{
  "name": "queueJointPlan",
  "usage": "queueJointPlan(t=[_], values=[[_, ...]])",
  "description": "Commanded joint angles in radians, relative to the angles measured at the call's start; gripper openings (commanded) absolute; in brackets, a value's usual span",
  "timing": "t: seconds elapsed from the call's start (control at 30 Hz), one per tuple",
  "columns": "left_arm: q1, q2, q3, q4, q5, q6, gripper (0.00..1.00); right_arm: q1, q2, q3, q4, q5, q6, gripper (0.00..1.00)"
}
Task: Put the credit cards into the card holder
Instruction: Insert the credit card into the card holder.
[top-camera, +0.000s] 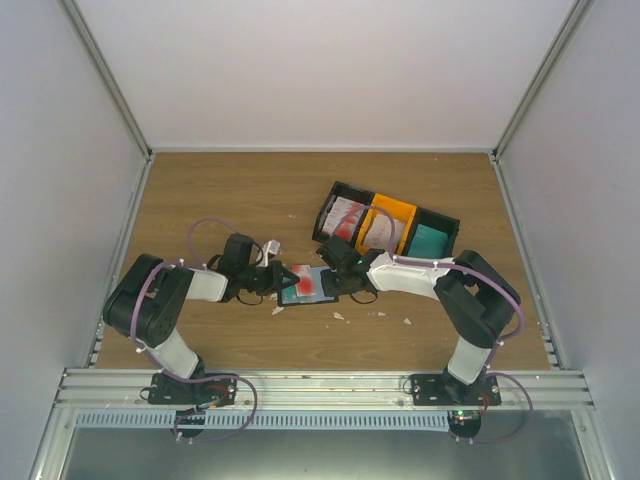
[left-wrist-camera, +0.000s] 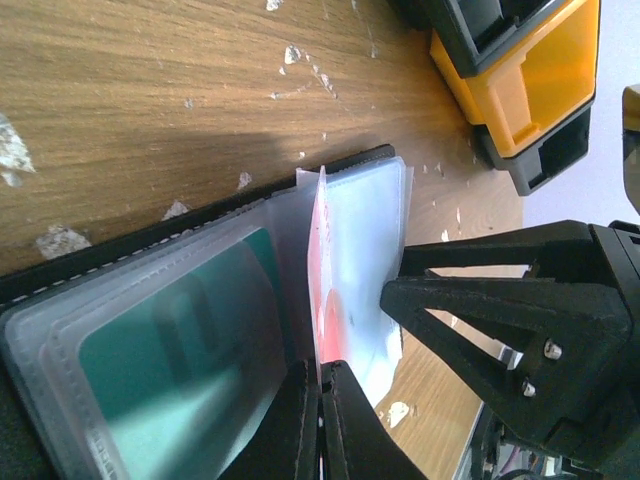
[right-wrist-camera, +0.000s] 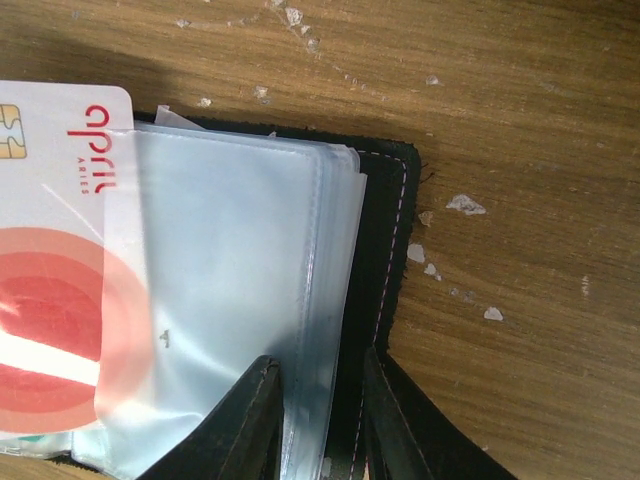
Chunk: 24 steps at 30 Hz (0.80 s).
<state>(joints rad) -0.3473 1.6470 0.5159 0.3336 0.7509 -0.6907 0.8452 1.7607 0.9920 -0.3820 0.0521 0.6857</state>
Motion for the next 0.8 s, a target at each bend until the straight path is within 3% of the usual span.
queueJointPlan(t=[0.0, 0.3, 0.77], values=[[-0.009, 0.018, -0.026, 0.052, 0.036, -0.055, 0.00, 0.009, 0.039, -0.035, 0.026, -0.048, 0.004, 0.26], [-0.028, 0.041, -0.037, 0.088, 0.051, -0.083, 0.00, 0.009, 0.004, -0.060, 0.099, -0.127, 0.022, 0.41], [-0.069, 0.085, -0.007, 0.096, 0.049, -0.089, 0.03, 0.009, -0.014, -0.075, 0.143, -0.166, 0.046, 0.47]])
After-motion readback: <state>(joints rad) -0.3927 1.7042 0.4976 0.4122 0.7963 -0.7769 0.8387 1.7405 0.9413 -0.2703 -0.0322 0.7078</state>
